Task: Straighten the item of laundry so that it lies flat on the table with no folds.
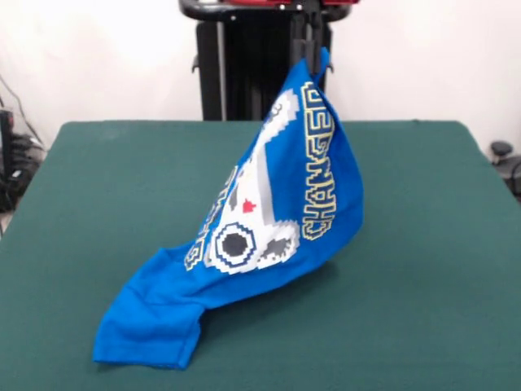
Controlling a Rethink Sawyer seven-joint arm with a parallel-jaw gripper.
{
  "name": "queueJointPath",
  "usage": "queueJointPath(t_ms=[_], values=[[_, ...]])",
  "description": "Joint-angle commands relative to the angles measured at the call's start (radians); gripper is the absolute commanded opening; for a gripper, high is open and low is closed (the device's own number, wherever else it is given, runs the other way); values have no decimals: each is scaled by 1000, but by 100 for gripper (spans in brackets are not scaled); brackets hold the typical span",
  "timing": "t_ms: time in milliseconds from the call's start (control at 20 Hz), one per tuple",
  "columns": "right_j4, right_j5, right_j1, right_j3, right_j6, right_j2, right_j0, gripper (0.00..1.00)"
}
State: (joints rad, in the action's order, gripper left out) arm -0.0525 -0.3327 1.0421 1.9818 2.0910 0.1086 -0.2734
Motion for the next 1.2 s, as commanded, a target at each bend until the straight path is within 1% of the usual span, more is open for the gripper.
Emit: queueJointPath(t_ms=[50, 150, 200, 400, 450, 500, 800, 950, 1100, 1200], values=[[42, 74, -63, 121, 250, -51, 70, 0], [20, 78, -69, 101, 240, -86, 99, 0], [31, 68, -73, 94, 232, -105, 114, 100], [49, 20, -77, 81, 247, -130, 135, 100], [91, -49, -68, 78, 263, -131, 136, 100], [100, -75, -67, 68, 266, -142, 143, 100], [123, -162, -66, 6, 212, -167, 143, 100], [121, -141, -87, -43, 193, -170, 139, 100], [122, -125, -121, -106, 155, -145, 108, 100], [104, -98, -146, -141, 133, -144, 98, 100]])
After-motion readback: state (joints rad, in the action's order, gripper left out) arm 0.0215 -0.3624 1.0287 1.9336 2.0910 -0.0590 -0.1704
